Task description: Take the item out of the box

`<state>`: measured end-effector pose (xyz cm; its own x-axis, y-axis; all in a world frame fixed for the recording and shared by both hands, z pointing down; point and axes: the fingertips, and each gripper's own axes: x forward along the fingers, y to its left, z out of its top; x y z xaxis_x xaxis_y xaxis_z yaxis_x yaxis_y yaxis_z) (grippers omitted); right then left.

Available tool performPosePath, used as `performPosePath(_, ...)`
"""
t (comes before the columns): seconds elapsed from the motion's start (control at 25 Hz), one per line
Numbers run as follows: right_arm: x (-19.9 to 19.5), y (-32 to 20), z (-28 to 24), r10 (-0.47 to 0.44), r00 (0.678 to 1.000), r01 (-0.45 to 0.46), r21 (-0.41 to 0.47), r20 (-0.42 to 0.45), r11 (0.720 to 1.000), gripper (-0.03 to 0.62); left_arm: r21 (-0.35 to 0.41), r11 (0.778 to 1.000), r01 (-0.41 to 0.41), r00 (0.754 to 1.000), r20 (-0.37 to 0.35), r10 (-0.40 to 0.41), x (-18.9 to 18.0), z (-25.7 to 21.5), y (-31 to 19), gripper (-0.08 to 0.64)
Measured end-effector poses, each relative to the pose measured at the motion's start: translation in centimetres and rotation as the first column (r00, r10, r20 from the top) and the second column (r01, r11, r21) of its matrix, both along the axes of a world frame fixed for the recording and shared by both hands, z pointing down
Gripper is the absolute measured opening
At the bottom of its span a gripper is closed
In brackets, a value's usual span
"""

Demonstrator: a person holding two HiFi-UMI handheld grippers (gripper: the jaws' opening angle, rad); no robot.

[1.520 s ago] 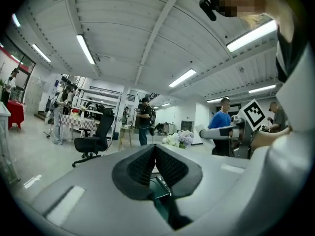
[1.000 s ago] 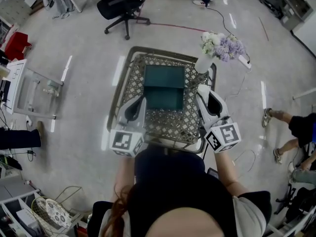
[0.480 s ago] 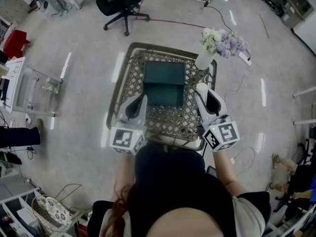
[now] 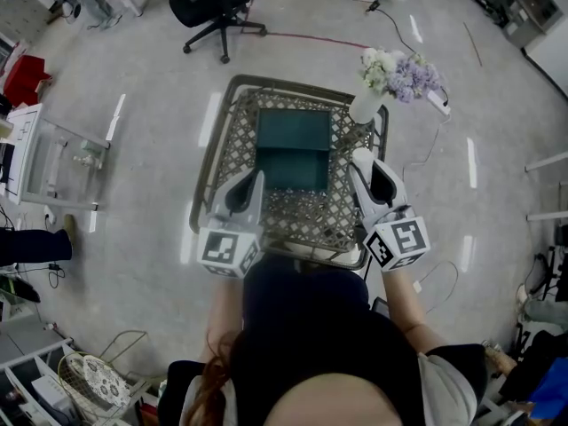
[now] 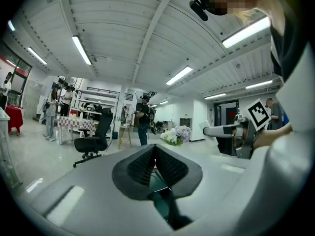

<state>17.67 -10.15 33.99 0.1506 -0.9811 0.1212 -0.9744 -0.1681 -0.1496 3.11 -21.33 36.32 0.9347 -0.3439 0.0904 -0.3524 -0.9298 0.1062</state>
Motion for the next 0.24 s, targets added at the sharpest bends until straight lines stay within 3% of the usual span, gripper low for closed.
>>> performPosePath(0.24, 0.05, -0.09, 0.2, -0.002, 1.0, 0.002, -0.006, 0.0, 1.0, 0.138, -0.019, 1.0, 0.011, 1.0, 0.006, -0.011, -0.02, 0.25, 0.0, 0.011)
